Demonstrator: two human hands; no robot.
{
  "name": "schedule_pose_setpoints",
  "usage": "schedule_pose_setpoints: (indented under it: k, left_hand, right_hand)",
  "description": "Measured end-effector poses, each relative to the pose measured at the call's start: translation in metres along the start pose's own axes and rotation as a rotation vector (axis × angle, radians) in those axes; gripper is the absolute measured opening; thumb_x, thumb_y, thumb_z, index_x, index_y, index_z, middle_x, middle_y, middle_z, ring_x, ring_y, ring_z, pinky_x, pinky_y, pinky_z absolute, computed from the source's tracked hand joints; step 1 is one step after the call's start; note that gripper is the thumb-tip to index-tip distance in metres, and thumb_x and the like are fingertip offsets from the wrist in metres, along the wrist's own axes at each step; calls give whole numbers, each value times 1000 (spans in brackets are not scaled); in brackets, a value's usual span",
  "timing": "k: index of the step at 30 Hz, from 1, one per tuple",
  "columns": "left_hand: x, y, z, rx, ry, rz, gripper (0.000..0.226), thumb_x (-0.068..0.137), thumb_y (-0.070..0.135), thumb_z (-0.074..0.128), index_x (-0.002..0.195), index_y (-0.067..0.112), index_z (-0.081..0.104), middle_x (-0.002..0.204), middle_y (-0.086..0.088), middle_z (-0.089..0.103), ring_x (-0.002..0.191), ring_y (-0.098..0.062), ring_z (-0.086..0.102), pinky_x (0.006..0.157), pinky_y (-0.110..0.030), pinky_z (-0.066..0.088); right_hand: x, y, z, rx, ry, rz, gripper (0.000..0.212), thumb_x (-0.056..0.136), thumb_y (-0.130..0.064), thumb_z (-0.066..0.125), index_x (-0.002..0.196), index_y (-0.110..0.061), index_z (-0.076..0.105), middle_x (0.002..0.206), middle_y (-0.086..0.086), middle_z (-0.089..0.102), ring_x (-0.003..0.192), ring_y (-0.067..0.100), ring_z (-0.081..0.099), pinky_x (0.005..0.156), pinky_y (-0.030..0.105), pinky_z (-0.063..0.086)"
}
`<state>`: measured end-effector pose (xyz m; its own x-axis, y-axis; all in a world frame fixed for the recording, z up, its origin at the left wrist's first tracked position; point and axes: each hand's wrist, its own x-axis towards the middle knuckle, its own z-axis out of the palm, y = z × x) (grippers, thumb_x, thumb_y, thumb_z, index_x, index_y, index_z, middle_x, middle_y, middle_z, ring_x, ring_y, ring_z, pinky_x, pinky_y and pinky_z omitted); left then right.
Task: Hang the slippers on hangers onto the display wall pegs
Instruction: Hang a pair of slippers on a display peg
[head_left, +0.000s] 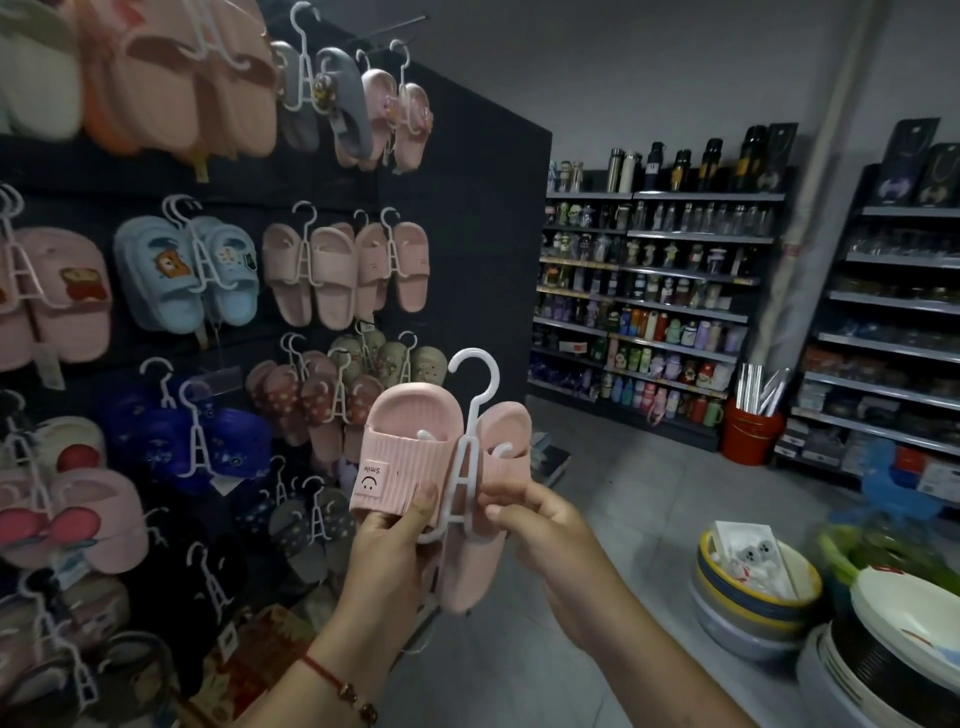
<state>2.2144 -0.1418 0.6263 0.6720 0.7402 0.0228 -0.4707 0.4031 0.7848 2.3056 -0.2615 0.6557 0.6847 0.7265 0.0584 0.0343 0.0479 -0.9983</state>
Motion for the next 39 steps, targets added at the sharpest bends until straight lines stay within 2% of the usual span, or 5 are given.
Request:
schedule_pose_setpoints:
  k: [10,21,30,33,39]
  left_hand:
    - [-2,-17,-11,228,-59,-21,49,78,27,69,125,18,63,110,-10,76,100,-28,73,79,-38,59]
    - [19,-18,-59,506,-58,-189,26,96,28,62,122,22,60,112,-2,71,104,-21,66,76,-27,52]
    - [41,36,-126,1081,-154,-227,39,95,53,58,90,18,73,72,6,68,63,-10,60,59,-24,49]
    - [61,46,-145,1198,-72,53,35,88,52,69,115,30,64,104,11,68,87,-6,65,75,-27,55]
    - [100,44,-167,1128,-315,60,118,68,54,86,149,63,1,154,13,34,136,-11,44,108,-47,47]
  right_hand:
    - [37,-21,3,-3,152,-61,20,97,-20,63,117,-16,62,78,4,67,59,11,58,54,25,47]
    - [70,4,26,-145,294,-18,11,87,-18,74,81,-10,69,52,-7,60,44,3,50,44,16,37]
    - [90,27,71,-206,402,-167,20,88,-14,73,68,-15,67,62,-18,60,57,-2,55,56,13,44]
    - [97,41,81,-197,423,-142,19,88,-18,72,70,-12,67,63,-11,62,62,4,56,61,18,46]
    - [116,69,111,-171,407,-70,11,89,-24,72,83,-15,75,80,-2,74,78,11,65,74,30,54]
